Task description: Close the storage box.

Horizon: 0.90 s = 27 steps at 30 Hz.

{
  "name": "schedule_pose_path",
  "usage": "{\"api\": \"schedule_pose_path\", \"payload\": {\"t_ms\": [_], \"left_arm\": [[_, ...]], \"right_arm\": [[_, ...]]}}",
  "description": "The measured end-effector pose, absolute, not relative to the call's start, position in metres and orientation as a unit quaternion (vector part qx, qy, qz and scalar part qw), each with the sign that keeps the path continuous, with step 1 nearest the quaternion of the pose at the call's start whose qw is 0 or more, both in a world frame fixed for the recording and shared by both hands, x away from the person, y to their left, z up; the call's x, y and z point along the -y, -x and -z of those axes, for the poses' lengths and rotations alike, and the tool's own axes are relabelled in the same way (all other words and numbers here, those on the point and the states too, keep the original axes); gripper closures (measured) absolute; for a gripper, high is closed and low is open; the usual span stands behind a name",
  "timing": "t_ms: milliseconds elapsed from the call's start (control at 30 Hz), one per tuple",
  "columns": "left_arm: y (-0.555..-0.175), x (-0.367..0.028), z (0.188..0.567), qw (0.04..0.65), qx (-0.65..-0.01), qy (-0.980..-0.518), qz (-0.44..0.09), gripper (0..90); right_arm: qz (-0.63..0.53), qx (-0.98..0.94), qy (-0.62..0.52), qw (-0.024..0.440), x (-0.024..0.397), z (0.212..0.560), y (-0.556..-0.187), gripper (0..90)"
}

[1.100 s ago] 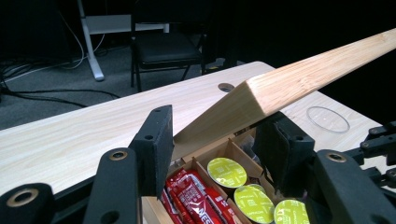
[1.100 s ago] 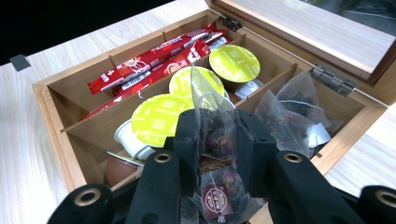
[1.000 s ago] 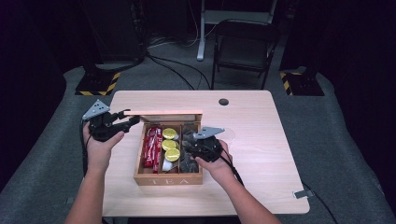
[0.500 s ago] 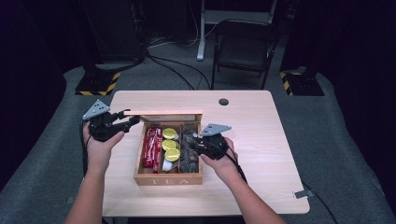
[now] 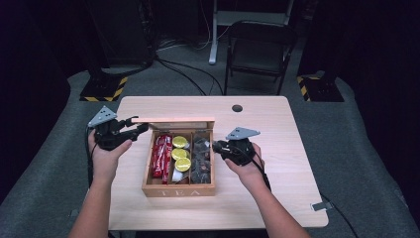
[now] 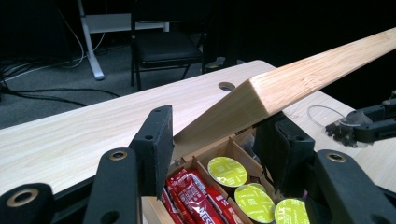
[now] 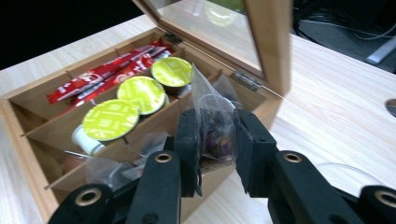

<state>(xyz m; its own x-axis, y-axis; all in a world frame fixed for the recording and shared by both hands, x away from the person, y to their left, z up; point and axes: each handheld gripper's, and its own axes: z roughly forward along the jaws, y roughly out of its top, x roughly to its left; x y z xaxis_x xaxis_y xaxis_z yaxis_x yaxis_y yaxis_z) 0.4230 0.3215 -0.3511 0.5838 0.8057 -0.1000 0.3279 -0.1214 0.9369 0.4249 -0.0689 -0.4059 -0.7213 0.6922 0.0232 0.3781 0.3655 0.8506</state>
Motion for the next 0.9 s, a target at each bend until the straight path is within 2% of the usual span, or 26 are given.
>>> {"api": "schedule_pose_path", "payload": {"t_ms": [900], "left_arm": [[-0.424, -0.321, 0.352, 0.526, -0.399, -0.717, -0.223, 47.5]], "right_arm": [[-0.425, -0.788, -0.396, 0.205, 0.123, 0.417, -0.446, 71.5]]}}
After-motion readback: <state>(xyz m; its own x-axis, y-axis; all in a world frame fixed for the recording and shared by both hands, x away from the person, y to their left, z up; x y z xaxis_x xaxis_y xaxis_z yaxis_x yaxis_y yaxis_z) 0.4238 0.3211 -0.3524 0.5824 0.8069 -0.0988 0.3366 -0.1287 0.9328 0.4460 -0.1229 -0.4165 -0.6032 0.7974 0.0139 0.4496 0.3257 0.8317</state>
